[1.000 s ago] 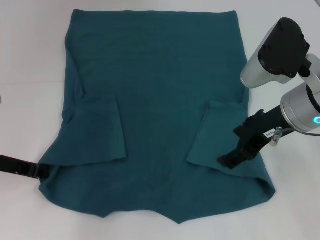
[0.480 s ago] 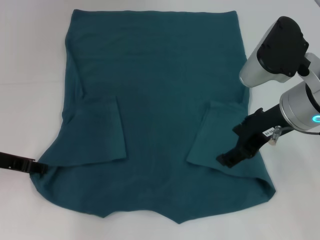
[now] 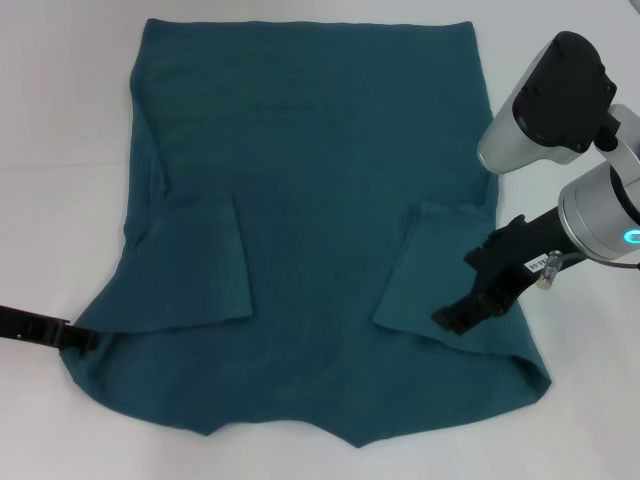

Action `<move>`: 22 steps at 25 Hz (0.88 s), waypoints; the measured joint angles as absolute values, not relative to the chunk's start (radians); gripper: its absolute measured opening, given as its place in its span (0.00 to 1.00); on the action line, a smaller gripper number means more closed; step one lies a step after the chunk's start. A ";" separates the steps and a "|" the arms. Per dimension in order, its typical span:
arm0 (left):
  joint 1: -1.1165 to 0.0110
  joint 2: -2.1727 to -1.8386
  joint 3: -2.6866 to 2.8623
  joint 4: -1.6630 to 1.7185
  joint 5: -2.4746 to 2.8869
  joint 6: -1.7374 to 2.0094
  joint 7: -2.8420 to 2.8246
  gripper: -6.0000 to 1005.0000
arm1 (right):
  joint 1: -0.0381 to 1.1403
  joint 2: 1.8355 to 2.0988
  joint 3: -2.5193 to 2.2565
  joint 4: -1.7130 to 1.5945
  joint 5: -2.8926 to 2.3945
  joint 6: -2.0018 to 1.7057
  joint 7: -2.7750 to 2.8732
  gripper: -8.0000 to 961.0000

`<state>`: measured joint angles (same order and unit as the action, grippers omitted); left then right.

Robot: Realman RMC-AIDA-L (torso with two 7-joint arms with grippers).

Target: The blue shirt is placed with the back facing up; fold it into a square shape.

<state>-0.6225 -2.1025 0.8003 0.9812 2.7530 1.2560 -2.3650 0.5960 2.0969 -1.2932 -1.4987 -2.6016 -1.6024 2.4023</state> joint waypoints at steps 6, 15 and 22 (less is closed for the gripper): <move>-0.623 -2.109 0.801 0.981 2.753 1.255 -2.362 0.64 | 0.596 2.097 -1.293 -1.499 -2.602 -1.603 2.402 0.98; -0.622 -2.109 0.801 0.964 2.756 1.237 -2.363 0.64 | 0.590 2.097 -1.296 -1.499 -2.602 -1.603 2.407 0.98; -0.630 -2.106 0.801 0.931 2.761 1.214 -2.364 0.62 | 0.589 2.097 -1.304 -1.499 -2.602 -1.602 2.411 0.98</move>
